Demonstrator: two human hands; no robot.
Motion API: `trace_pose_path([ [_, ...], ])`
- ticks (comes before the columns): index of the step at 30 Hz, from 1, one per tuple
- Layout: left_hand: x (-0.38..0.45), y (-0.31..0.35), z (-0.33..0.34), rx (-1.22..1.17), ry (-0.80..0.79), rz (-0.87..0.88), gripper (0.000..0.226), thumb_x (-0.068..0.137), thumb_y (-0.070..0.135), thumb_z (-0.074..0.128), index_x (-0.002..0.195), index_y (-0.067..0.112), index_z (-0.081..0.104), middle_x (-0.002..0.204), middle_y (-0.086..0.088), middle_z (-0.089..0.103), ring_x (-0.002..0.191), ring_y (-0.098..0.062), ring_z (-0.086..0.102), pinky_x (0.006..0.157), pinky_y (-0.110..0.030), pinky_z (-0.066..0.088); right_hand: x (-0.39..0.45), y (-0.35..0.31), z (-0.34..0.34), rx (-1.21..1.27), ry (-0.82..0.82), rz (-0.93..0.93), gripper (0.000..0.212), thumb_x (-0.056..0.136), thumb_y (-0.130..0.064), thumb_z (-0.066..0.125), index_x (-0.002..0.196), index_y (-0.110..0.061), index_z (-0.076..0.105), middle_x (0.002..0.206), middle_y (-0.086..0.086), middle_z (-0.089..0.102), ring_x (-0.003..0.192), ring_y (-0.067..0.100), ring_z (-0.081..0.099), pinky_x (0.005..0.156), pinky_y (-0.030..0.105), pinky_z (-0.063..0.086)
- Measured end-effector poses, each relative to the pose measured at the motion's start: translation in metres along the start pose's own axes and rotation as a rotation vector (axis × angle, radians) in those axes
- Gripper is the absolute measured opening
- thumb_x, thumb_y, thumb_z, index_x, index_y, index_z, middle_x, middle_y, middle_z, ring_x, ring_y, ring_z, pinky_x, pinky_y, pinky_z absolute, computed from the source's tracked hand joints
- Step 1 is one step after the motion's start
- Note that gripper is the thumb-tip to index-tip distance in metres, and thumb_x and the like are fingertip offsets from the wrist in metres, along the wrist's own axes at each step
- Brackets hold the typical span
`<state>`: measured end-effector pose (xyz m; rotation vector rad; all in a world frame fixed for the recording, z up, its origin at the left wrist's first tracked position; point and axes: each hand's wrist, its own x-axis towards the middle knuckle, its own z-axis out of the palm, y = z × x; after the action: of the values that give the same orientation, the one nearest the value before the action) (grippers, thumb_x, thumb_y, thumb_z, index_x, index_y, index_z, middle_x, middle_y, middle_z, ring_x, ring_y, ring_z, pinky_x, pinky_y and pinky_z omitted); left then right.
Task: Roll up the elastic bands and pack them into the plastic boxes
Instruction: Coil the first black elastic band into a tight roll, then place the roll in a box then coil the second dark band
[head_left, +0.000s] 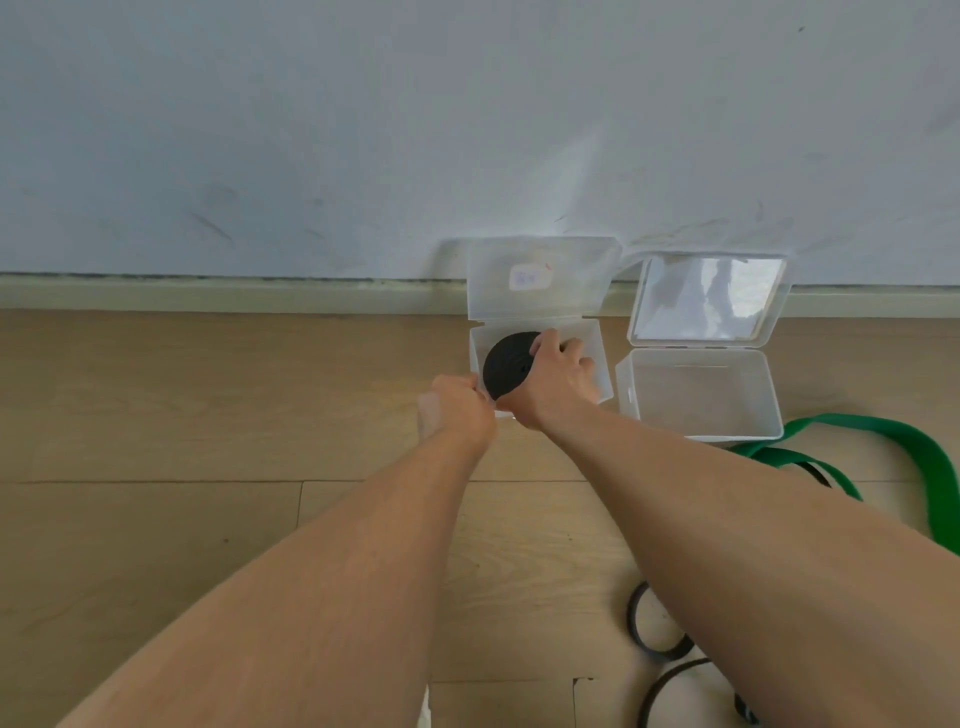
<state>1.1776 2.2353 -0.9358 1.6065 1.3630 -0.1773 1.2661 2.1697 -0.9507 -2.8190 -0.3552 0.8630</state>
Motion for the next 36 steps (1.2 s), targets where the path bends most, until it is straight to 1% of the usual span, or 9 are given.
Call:
trace_pose_path([
  [3,-0.004,0.003,-0.001,0.010,-0.015,0.027,0.024,0.101,0.009,0.054,0.092,0.016,0.075,0.096,-0.008,0.065,0.094,-0.032,0.063,0.084,-0.033,0.053,0.007,0.009,-0.004,-0.072,-0.097,-0.024,0.100,0.068,-0.067,0.079,0.143,-0.023,0.030,0.140,0.009,0.042,0.132,0.036,0.045,0.108,0.044,0.038],
  [5,-0.008,0.006,0.000,0.013,0.001,0.036,0.026,0.103,0.013,0.054,0.122,0.007,0.071,0.110,-0.015,0.068,0.101,-0.034,0.065,0.093,-0.039,0.056,0.010,0.015,-0.011,-0.128,-0.191,-0.063,0.106,0.068,-0.080,0.068,0.147,-0.024,0.025,0.146,0.010,0.040,0.135,0.037,0.042,0.115,0.046,0.034],
  [9,-0.013,0.005,0.005,0.005,0.015,0.040,0.025,0.104,0.009,0.049,0.109,0.016,0.073,0.086,-0.007,0.062,0.092,-0.029,0.060,0.083,-0.034,0.052,0.003,0.023,-0.019,-0.105,-0.222,-0.144,0.108,0.071,-0.087,0.056,0.151,-0.021,0.026,0.152,0.010,0.037,0.141,0.032,0.037,0.119,0.043,0.028],
  [12,-0.017,0.003,0.010,0.003,0.037,0.047,0.028,0.104,0.009,0.042,0.086,0.025,0.057,0.074,0.002,0.054,0.088,-0.028,0.058,0.075,-0.035,0.047,-0.016,0.036,-0.021,-0.069,-0.081,-0.236,0.087,0.082,-0.076,0.057,0.150,-0.025,0.036,0.155,0.006,0.037,0.143,0.030,0.035,0.120,0.045,0.029],
  [17,-0.026,0.004,0.023,0.079,0.062,0.125,0.032,0.102,0.014,0.047,0.132,0.015,0.056,0.124,-0.011,0.064,0.102,-0.028,0.057,0.079,-0.036,0.042,-0.055,0.069,-0.022,0.090,0.049,-0.282,0.061,0.093,-0.049,0.064,0.147,-0.028,0.044,0.161,-0.001,0.031,0.149,0.022,0.027,0.118,0.043,0.031],
  [20,-0.031,0.004,0.028,0.280,0.129,0.256,0.054,0.099,0.016,0.053,0.150,0.017,0.036,0.153,-0.011,0.042,0.139,-0.033,0.040,0.108,-0.043,0.038,-0.076,0.096,-0.029,0.123,0.074,-0.241,0.051,0.096,-0.036,0.063,0.144,-0.025,0.047,0.158,-0.001,0.034,0.145,0.021,0.032,0.114,0.040,0.037],
  [23,-0.038,0.003,0.033,0.717,0.036,0.475,0.060,0.103,0.026,0.046,0.159,0.022,0.026,0.171,-0.004,0.011,0.158,-0.029,-0.002,0.127,-0.048,0.002,-0.096,0.125,-0.037,0.141,0.089,-0.188,0.048,0.095,-0.030,0.062,0.141,-0.022,0.050,0.152,-0.001,0.039,0.140,0.020,0.039,0.108,0.037,0.042],
  [30,-0.043,0.019,0.034,1.109,-0.211,0.410,0.073,0.103,0.021,0.043,0.163,0.014,0.002,0.173,-0.006,0.000,0.158,-0.033,0.001,0.127,-0.053,0.005,-0.143,0.202,-0.029,0.068,0.020,-0.049,0.047,0.095,-0.028,0.057,0.142,-0.025,0.051,0.154,-0.003,0.035,0.143,0.020,0.034,0.111,0.037,0.040],
  [36,-0.054,0.013,0.054,1.138,-0.064,0.465,0.091,0.096,0.021,0.052,0.162,0.018,-0.011,0.172,-0.008,-0.006,0.158,-0.031,-0.007,0.126,-0.055,0.000,-0.172,0.254,-0.012,0.188,0.072,0.117,0.046,0.095,-0.031,0.062,0.140,-0.026,0.053,0.147,-0.004,0.041,0.136,0.019,0.041,0.103,0.036,0.047],
])
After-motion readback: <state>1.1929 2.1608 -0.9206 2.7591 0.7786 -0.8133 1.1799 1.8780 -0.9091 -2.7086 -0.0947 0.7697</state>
